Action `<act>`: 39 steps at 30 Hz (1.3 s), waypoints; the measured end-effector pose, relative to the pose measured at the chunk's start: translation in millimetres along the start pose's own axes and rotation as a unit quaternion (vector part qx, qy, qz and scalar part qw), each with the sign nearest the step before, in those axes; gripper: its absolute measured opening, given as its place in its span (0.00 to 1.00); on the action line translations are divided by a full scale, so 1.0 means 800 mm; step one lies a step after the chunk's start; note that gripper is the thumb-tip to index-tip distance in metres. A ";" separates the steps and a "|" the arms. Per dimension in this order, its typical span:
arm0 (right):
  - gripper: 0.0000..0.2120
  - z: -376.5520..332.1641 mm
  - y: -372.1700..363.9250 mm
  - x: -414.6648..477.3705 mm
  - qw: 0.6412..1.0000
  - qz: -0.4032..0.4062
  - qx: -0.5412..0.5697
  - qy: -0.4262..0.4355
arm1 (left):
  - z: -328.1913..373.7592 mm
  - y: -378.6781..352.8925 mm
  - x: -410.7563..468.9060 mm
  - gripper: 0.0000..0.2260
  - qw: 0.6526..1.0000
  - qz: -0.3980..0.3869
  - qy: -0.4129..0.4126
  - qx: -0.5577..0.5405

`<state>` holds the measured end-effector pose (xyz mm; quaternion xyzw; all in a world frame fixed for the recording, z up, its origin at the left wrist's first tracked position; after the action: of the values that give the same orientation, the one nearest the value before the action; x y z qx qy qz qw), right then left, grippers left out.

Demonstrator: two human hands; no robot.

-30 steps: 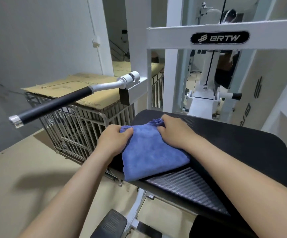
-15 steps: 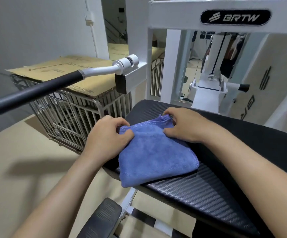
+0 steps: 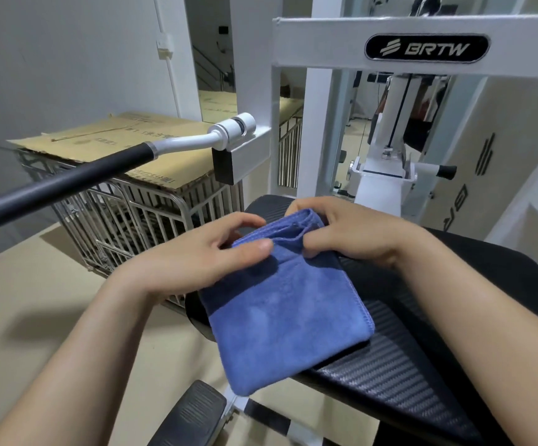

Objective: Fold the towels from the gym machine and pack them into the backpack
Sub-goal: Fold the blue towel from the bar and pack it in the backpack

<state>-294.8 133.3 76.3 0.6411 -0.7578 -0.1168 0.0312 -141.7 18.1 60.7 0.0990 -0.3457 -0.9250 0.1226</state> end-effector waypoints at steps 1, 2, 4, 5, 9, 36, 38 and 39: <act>0.11 -0.001 -0.002 -0.005 0.998 0.014 0.051 0.027 | 0.011 -0.004 0.001 0.19 0.999 0.009 -0.026 0.047; 0.12 0.000 -0.002 -0.010 0.993 0.044 0.099 0.052 | 0.021 -0.011 0.003 0.17 0.995 0.032 -0.049 0.084; 0.12 0.006 0.003 -0.026 0.976 0.128 0.153 0.083 | 0.039 -0.022 0.005 0.10 0.988 0.113 -0.074 0.070; 0.14 0.012 0.006 -0.039 0.972 0.150 0.159 0.083 | 0.042 -0.027 0.005 0.11 0.986 0.150 -0.074 0.023; 0.18 0.033 0.010 -0.114 0.994 0.057 0.084 0.037 | 0.050 -0.060 -0.004 0.21 0.974 0.190 -0.059 -0.105; 0.06 0.272 -0.150 -0.455 0.696 0.580 0.418 -0.076 | 0.092 -0.445 -0.108 0.22 0.959 -0.236 -0.100 -0.122; 0.09 0.289 -0.155 -0.455 0.667 0.629 0.386 -0.099 | 0.045 -0.449 -0.078 0.10 0.988 -0.125 -0.058 -0.070; 0.09 0.296 -0.155 -0.452 0.675 0.631 0.367 -0.105 | 0.014 -0.452 -0.059 0.08 0.997 -0.063 -0.039 -0.005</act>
<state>-158.5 501.3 -143.3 -0.0464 -0.9625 0.1513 -0.2203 -157.3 302.9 -166.2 0.0836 -0.3386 -0.9358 0.0514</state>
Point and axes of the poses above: each hand's wrist, its own x-axis towards the middle knuckle, its own y-axis out of the back of the hand, z = x × y, the point moved 3 cm from there along x, towards the middle knuckle, and after that the axes turned 13 degrees about x, right-handed, at the moved point
